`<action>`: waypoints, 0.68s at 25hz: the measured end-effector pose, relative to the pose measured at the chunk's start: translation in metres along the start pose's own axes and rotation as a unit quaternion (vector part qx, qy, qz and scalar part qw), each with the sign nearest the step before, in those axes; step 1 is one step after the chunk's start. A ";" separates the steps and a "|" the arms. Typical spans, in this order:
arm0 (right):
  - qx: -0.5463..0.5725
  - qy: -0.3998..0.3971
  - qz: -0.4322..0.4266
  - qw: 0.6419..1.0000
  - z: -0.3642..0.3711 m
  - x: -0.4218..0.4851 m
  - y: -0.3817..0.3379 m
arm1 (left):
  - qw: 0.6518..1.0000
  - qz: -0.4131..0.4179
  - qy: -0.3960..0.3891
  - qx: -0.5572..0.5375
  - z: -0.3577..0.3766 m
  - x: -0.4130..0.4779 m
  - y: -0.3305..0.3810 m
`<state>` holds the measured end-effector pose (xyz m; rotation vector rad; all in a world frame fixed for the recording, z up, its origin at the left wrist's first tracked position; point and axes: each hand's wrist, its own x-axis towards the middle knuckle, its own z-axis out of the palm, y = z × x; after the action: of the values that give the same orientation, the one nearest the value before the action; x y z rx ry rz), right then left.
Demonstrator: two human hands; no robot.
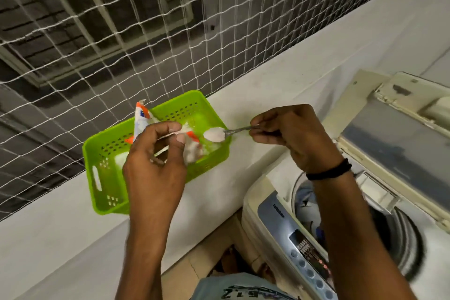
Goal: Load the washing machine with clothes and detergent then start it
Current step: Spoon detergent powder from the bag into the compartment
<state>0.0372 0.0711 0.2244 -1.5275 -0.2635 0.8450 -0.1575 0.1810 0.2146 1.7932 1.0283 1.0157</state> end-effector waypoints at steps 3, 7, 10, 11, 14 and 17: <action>0.026 0.055 0.010 0.998 -0.041 -0.011 0.012 | 0.998 0.002 -0.051 -0.034 0.034 -0.015 0.012; 0.071 0.153 0.012 0.986 -0.101 -0.024 0.044 | 0.988 -0.009 -0.142 -0.052 0.093 -0.038 0.017; 0.108 0.240 0.009 0.965 -0.148 -0.027 0.086 | 0.971 -0.042 -0.214 -0.100 0.144 -0.059 0.012; 0.118 0.265 0.005 0.957 -0.163 -0.028 0.101 | 0.964 -0.053 -0.235 -0.110 0.162 -0.067 0.010; 0.196 0.339 0.004 0.920 -0.209 -0.029 0.143 | 0.938 -0.109 -0.303 -0.127 0.218 -0.095 -0.001; 0.249 0.440 0.020 0.863 -0.254 -0.029 0.182 | 0.897 -0.205 -0.361 -0.155 0.280 -0.121 -0.016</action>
<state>0.1223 -0.1711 0.0444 -1.2708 0.6212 0.1449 0.0504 0.0064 0.0743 1.4143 0.6717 0.1882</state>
